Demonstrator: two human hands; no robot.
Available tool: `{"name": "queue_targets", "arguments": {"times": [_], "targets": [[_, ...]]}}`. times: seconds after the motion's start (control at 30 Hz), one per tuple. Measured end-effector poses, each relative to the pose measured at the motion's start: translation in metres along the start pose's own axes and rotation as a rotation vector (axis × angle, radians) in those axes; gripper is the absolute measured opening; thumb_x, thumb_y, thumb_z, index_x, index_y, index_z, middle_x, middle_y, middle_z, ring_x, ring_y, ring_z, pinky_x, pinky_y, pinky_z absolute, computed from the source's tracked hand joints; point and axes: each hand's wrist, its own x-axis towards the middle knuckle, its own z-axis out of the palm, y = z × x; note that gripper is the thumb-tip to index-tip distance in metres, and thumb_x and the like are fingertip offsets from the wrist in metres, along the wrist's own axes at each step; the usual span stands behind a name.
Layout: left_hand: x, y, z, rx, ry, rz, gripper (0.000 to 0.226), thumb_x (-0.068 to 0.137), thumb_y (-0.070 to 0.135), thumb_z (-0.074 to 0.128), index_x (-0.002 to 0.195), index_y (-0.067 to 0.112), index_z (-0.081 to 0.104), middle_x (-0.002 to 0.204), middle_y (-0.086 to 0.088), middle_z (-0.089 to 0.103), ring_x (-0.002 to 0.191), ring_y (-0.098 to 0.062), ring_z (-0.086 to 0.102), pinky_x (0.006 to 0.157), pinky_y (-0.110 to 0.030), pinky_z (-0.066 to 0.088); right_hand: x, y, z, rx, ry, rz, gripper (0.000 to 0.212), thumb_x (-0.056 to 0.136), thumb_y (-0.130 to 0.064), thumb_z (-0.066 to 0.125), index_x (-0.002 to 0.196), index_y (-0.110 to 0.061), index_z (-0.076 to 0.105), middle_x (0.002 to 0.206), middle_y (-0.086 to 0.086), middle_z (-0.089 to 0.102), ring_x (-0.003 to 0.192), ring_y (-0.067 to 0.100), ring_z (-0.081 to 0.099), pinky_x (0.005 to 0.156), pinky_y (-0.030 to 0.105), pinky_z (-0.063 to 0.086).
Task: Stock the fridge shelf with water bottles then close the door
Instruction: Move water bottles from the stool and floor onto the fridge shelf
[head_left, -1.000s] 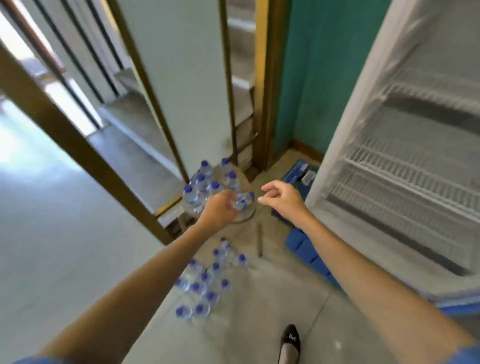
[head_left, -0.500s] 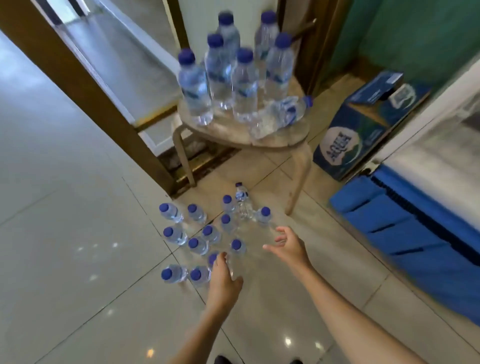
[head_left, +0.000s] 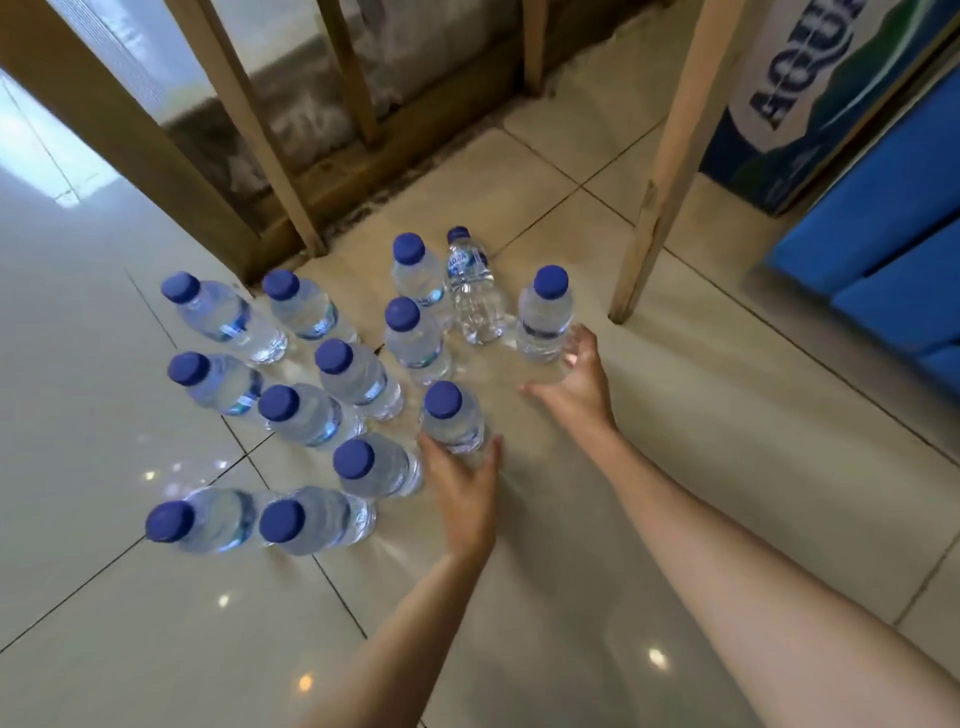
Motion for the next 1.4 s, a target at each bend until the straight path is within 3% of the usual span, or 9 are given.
{"name": "queue_targets", "arguments": {"times": [0.13,0.37,0.5,0.63,0.77,1.03,1.23,1.3,1.4], "targets": [[0.016,0.000,0.006,0.018,0.057,-0.046,0.057,0.073,0.019,0.080,0.120,0.013,0.048,0.103,0.010,0.060,0.088,-0.001,0.057,0.074,0.002,0.037,0.018,-0.011,0.010,0.065,0.049,-0.057,0.090,0.058,-0.011,0.087,0.132,-0.024,0.039,0.117,-0.010,0.057,0.103,0.009,0.057,0.081,0.016,0.045],[0.025,0.011,0.009,-0.015,0.038,-0.025,0.045,0.075,0.001,0.074,0.111,0.014,0.052,0.081,0.019,0.056,0.063,0.023,0.053,0.055,0.002,0.038,0.024,-0.013,0.019,0.079,0.150,-0.030,0.060,0.054,-0.021,0.081,0.107,-0.027,0.053,0.099,-0.006,0.068,0.089,0.018,0.065,0.081,0.039,0.056],[0.021,0.018,0.005,-0.009,0.000,-0.013,0.050,0.071,0.006,0.077,0.110,0.025,0.053,0.088,0.016,0.063,0.073,0.016,0.060,0.062,-0.003,0.045,0.008,-0.012,0.009,0.082,0.118,-0.017,0.057,0.055,-0.019,0.079,0.107,-0.028,0.056,0.098,-0.005,0.069,0.089,0.018,0.066,0.078,0.034,0.056],[0.005,0.040,-0.006,0.032,-0.080,-0.042,0.044,0.063,0.021,0.078,0.093,0.040,0.051,0.090,0.007,0.069,0.084,-0.011,0.068,0.079,-0.042,0.057,-0.027,-0.023,-0.013,0.101,0.080,-0.007,0.053,0.056,-0.013,0.078,0.104,-0.025,0.059,0.093,-0.006,0.070,0.086,0.014,0.067,0.074,0.027,0.054],[-0.019,0.093,-0.025,0.068,-0.154,0.012,0.045,0.066,0.016,0.078,0.104,0.028,0.057,0.095,0.009,0.069,0.089,-0.011,0.067,0.084,-0.040,0.055,-0.067,-0.073,-0.047,0.088,0.036,-0.021,0.056,0.058,-0.013,0.082,0.108,-0.024,0.059,0.097,-0.007,0.069,0.090,0.008,0.066,0.078,0.023,0.052],[-0.066,0.291,-0.070,0.035,-0.294,0.127,0.046,0.070,0.005,0.073,0.110,0.024,0.058,0.095,0.007,0.068,0.088,-0.006,0.065,0.078,-0.022,0.052,-0.146,-0.253,-0.133,0.222,0.043,-0.021,0.053,0.063,-0.016,0.085,0.108,-0.030,0.062,0.096,-0.009,0.074,0.089,0.004,0.070,0.081,0.026,0.055],[-0.095,0.482,-0.104,-0.050,-0.405,0.233,0.041,0.068,0.005,0.071,0.100,0.026,0.057,0.088,0.000,0.067,0.081,-0.015,0.065,0.074,-0.027,0.054,-0.200,-0.417,-0.224,0.247,0.087,-0.063,0.034,0.071,-0.007,0.081,0.094,-0.022,0.061,0.078,-0.007,0.070,0.069,-0.004,0.068,0.056,0.008,0.047],[-0.107,0.551,-0.115,-0.081,-0.452,0.277,0.043,0.066,0.007,0.072,0.102,0.025,0.058,0.090,-0.001,0.068,0.083,-0.015,0.066,0.076,-0.028,0.054,-0.217,-0.476,-0.257,0.245,0.128,-0.078,0.032,0.072,-0.008,0.080,0.090,-0.024,0.060,0.075,-0.010,0.067,0.074,0.007,0.070,0.050,0.008,0.045],[-0.129,0.653,-0.127,-0.099,-0.518,0.356,0.045,0.073,0.004,0.074,0.108,0.024,0.057,0.094,0.002,0.069,0.085,-0.007,0.066,0.075,-0.020,0.052,-0.247,-0.563,-0.310,0.256,0.218,-0.124,0.047,0.070,-0.012,0.083,0.106,-0.024,0.057,0.083,-0.014,0.065,0.079,0.001,0.067,0.061,0.009,0.048]]}}
